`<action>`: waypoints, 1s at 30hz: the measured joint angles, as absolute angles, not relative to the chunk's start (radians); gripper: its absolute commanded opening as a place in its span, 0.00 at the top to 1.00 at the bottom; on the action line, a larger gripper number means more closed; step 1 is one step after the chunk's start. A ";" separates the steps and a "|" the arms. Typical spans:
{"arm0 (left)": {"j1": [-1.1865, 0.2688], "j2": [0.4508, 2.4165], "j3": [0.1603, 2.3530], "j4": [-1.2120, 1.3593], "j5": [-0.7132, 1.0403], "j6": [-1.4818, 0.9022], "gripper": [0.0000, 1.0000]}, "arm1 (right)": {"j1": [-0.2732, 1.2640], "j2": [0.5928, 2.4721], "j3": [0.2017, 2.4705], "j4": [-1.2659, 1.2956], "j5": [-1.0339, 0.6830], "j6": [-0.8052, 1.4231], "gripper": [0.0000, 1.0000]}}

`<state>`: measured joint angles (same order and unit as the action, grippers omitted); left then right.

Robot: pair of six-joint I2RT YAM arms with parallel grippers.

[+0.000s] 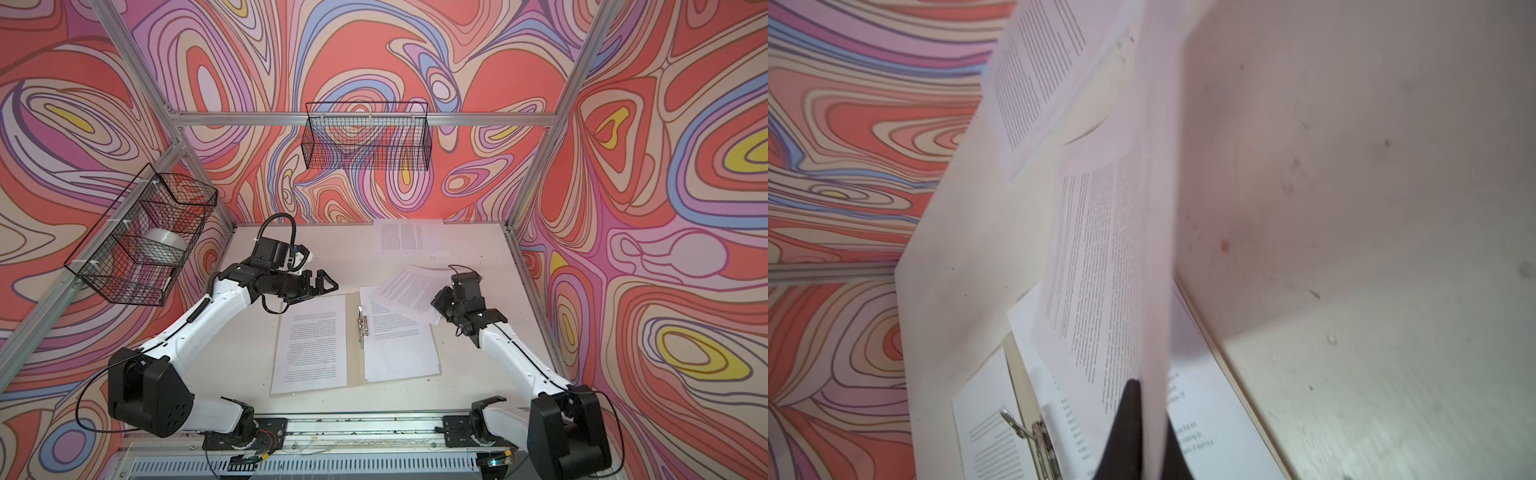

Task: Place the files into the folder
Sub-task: 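Lift the pinched paper and carry it toward the folder with the right gripper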

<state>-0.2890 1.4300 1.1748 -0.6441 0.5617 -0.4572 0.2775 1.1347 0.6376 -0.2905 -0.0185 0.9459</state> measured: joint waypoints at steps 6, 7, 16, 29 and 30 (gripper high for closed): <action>-0.289 1.426 1.161 -0.643 0.579 -0.456 0.00 | 0.521 1.088 0.588 -0.319 0.194 1.174 0.86; -0.289 1.423 1.161 -0.643 0.580 -0.456 0.00 | 0.543 1.081 0.579 -0.317 0.217 1.220 0.74; -0.289 1.408 1.161 -0.643 0.586 -0.456 0.00 | 0.604 1.003 0.489 -0.383 0.272 1.351 0.02; -0.633 1.469 1.252 -0.634 0.508 -0.503 0.00 | 0.351 1.129 0.803 -0.445 0.216 0.766 0.05; -0.681 1.506 1.275 -0.623 0.503 -0.516 0.00 | 0.280 1.171 0.819 -0.421 0.172 0.714 0.07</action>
